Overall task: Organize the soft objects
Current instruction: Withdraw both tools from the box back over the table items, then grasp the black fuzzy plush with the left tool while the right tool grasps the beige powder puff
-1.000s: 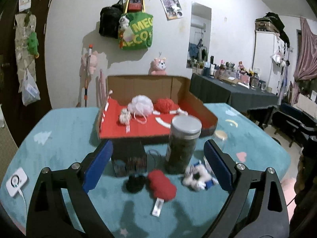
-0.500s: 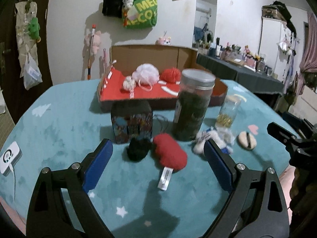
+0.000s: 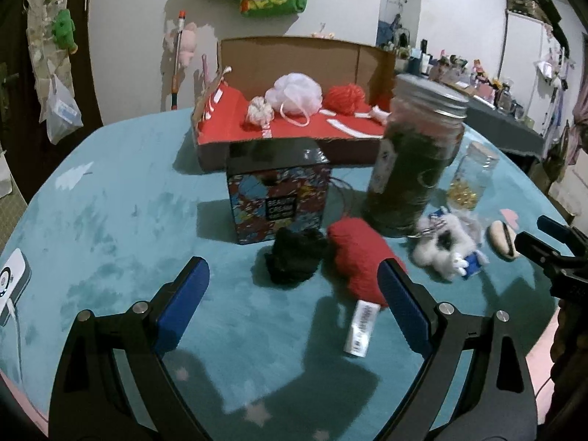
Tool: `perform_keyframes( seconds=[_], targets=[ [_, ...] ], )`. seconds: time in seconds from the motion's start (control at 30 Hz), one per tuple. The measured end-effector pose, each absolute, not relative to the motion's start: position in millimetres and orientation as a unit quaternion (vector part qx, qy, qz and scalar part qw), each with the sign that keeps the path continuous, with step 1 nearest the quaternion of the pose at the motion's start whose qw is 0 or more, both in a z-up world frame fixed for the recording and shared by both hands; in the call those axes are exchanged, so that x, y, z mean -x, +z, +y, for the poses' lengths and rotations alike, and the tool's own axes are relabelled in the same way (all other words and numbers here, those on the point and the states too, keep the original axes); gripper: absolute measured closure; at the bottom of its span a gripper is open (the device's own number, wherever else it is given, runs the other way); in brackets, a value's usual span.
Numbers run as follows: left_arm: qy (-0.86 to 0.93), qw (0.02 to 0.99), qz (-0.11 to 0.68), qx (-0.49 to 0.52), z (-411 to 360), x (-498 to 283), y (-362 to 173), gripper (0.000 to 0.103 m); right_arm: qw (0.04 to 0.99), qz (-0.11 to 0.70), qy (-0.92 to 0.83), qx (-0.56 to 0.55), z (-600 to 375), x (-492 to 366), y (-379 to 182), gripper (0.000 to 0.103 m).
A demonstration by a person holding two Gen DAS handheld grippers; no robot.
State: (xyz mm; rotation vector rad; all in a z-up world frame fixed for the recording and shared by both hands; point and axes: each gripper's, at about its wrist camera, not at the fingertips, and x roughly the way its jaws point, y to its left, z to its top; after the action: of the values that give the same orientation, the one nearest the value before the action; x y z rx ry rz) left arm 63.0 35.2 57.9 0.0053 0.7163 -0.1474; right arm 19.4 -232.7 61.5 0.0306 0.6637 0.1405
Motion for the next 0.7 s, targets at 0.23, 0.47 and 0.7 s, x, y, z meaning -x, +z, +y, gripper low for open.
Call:
perform_keyframes(
  seconds=[0.23,0.47,0.7],
  targets=[
    [-0.075,0.920,0.385,0.002,43.6,-88.3,46.9,0.035,0.931,0.357,0.071,-0.008,-234.0,-36.6,48.4,0.003],
    [-0.084,0.906,0.415,0.013,44.5,-104.8,32.5,0.074,0.923,0.376,0.085,-0.003,-234.8,-43.7,37.4,0.049],
    [-0.092,0.911,0.402,0.011,40.8,-94.0,37.5,0.079,0.932,0.348,0.098,0.006,-230.2,-29.4,48.9,0.084]
  ],
)
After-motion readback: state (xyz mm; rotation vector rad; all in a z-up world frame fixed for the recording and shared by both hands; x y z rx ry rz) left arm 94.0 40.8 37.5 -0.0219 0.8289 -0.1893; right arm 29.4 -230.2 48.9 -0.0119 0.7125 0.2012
